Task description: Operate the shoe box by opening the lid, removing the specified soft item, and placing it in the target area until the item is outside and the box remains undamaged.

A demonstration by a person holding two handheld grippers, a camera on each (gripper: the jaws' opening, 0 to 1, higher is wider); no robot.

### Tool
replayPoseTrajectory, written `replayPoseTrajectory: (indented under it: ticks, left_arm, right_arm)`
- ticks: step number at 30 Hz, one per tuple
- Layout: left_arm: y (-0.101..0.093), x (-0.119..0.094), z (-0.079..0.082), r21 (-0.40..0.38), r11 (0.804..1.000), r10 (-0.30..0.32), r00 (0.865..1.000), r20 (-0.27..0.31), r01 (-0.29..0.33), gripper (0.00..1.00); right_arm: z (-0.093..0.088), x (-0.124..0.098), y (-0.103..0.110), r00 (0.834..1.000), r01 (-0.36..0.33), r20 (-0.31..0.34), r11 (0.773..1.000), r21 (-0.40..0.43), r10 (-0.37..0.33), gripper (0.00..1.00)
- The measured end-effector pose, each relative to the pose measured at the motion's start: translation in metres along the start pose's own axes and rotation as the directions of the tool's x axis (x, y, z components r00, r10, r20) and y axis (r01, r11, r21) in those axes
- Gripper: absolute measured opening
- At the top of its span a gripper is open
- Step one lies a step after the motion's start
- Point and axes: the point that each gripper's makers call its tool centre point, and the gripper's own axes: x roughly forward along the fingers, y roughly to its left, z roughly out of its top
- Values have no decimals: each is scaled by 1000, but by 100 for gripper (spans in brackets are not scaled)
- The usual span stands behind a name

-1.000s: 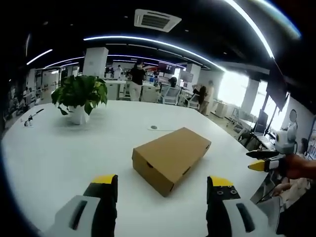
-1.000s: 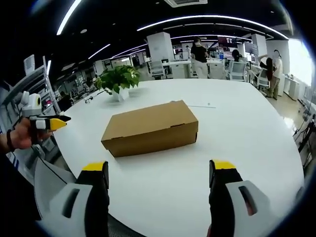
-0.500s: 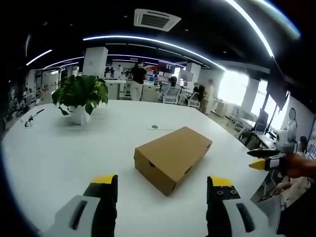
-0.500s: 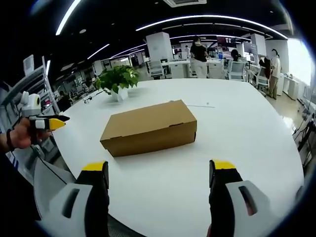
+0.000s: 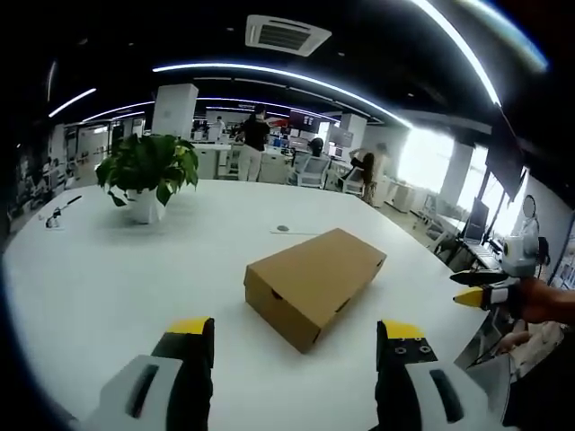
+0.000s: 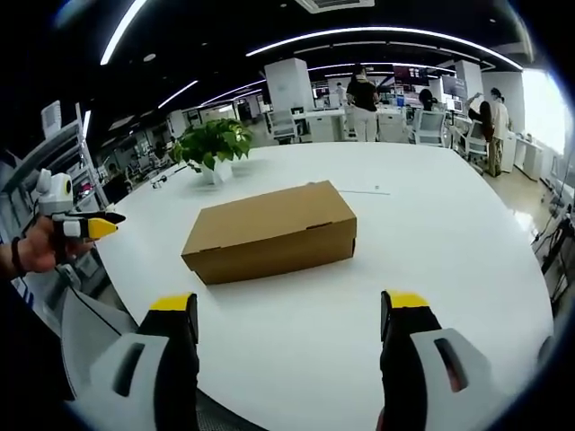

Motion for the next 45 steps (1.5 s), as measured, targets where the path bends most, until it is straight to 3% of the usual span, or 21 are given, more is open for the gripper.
replayPoseTrajectory:
  ticks: [32, 45]
  left_arm:
    - [0, 12, -7, -17, 1000, -6, 1000, -19, 6, 75]
    - [-7, 35, -5, -5, 1000, -28, 999, -35, 28, 74]
  right_arm:
    - [-5, 12, 1, 1000, -15, -16, 1000, 14, 15, 78]
    - [11, 31, -8, 1000, -27, 12, 999, 20, 26, 77]
